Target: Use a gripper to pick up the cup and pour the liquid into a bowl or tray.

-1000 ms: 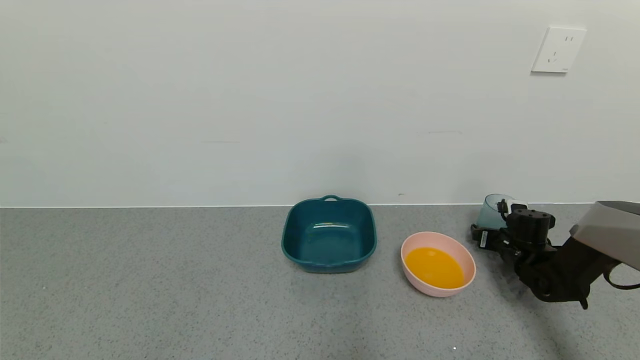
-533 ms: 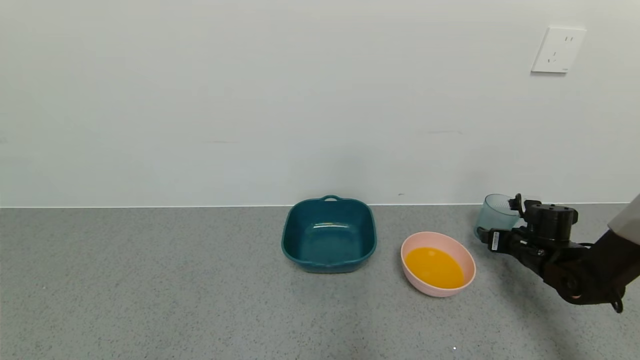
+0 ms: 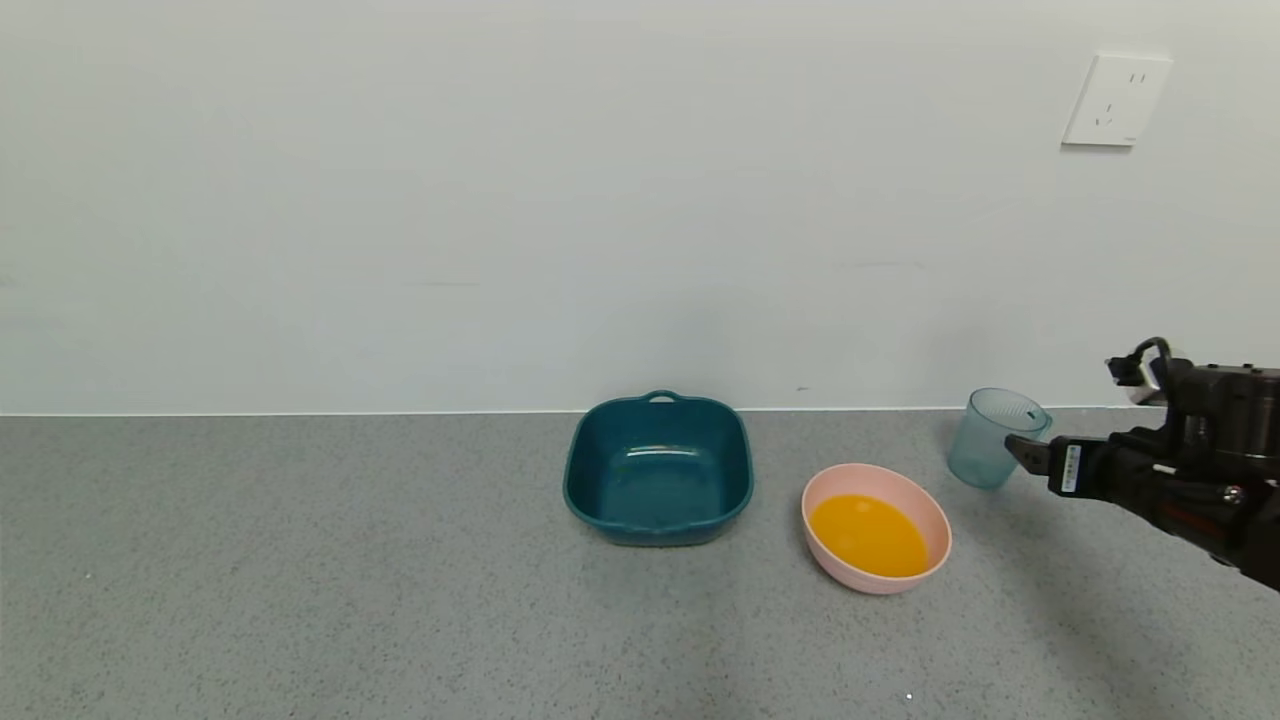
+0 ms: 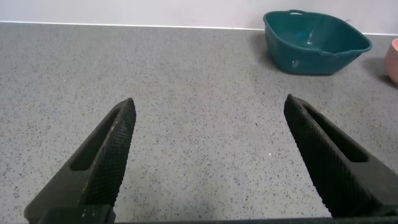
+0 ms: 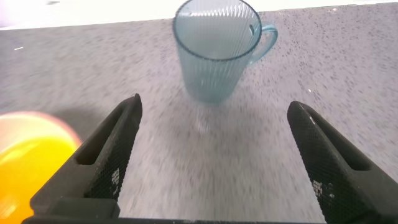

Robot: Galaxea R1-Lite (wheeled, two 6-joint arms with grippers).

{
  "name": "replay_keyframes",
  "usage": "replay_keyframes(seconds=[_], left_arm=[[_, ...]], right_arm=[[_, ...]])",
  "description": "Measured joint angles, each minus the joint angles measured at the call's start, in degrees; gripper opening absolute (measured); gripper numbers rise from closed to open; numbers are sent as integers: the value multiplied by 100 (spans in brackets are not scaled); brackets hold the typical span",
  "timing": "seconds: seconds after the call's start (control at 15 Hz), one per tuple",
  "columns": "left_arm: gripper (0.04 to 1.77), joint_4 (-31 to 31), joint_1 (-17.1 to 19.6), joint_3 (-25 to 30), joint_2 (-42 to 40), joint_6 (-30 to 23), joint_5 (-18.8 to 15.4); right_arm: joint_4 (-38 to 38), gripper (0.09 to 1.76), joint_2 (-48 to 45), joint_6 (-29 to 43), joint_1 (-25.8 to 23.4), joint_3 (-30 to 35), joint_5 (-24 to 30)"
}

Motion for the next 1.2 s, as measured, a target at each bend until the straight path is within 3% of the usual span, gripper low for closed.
replay_keyframes(seconds=[0.4, 0.67, 1.2], left_arm=[[172, 0, 0, 0, 0, -1, 0], [172, 0, 0, 0, 0, -1, 0], [172, 0, 2, 0, 0, -1, 0]], right_arm=[[2890, 170, -3017, 2, 290, 149, 179], [3999, 170, -4713, 20, 439, 201, 184], [5886, 170, -7069, 15, 272, -149, 116]])
